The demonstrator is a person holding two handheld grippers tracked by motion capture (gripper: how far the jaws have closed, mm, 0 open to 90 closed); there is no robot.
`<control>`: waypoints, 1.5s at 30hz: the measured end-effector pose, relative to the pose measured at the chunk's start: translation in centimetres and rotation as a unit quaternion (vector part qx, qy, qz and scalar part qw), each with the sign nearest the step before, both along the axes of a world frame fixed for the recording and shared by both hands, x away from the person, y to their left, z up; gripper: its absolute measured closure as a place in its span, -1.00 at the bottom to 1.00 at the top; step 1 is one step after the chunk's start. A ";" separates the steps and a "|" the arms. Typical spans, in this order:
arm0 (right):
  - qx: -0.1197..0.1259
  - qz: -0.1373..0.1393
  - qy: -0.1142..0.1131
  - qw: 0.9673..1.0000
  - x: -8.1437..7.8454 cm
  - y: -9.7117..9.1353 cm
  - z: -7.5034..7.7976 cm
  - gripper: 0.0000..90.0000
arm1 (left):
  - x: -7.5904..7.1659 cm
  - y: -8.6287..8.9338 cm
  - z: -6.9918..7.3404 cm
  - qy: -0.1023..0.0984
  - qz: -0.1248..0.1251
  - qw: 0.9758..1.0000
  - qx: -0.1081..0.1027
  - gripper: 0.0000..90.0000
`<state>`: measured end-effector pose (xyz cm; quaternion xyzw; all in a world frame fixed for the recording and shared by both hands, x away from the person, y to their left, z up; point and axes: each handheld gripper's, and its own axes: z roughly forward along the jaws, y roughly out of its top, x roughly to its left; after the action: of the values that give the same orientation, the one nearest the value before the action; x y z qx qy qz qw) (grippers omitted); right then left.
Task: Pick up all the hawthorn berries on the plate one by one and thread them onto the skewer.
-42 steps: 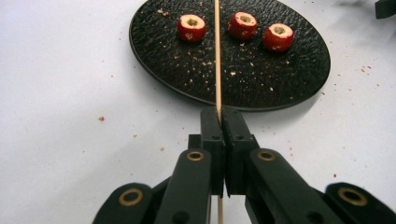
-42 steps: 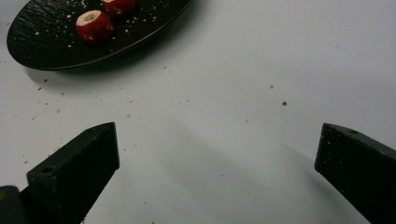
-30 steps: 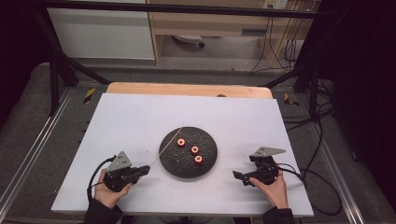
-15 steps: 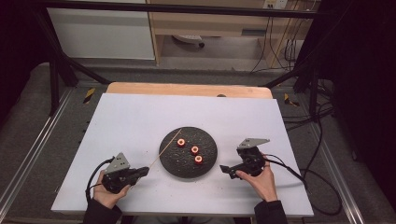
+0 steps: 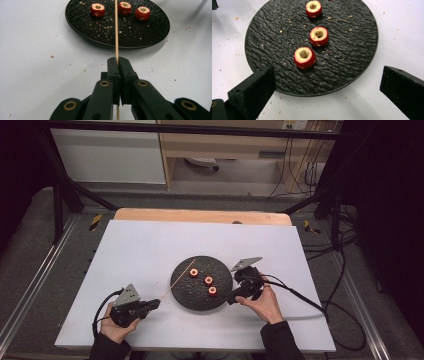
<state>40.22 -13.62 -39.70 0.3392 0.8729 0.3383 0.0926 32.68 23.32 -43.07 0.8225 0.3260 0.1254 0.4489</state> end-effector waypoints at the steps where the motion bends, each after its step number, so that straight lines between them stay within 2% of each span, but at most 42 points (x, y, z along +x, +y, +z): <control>1: -0.004 0.003 0.001 1.000 0.1 0.3 0.0 -0.96 | 0.0 0.0 0.0 0.000 0.000 1.000 0.000 0.96; 11: -0.048 0.033 0.029 0.998 1.3 3.3 0.5 -0.81 | 0.0 -0.1 -0.1 -0.001 -0.001 1.000 0.005 0.96; 14: -0.063 0.042 0.036 0.996 1.7 4.2 0.6 -0.77 | 0.1 -0.1 -0.1 -0.001 -0.001 1.000 0.005 0.96; 21: -0.094 0.061 0.057 0.992 2.5 5.8 0.5 -0.50 | 0.1 0.0 -0.1 0.001 0.001 1.000 0.004 0.96; 33: -0.134 0.088 0.098 0.982 3.6 7.0 -0.1 -0.06 | 0.2 0.1 -0.1 0.003 0.000 1.000 0.005 0.96; 41: -0.143 0.096 0.108 0.979 3.8 7.2 -0.5 0.19 | 0.2 0.0 -0.1 0.005 -0.001 1.000 0.006 0.96; 45: -0.152 0.102 0.118 0.976 4.0 7.3 -0.8 0.25 | 0.2 0.0 -0.1 0.005 -0.002 1.000 0.006 0.96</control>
<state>44.19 -6.35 -40.53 0.2684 0.9487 0.1673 0.0045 32.92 23.29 -43.19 0.8264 0.3263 0.1222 0.4424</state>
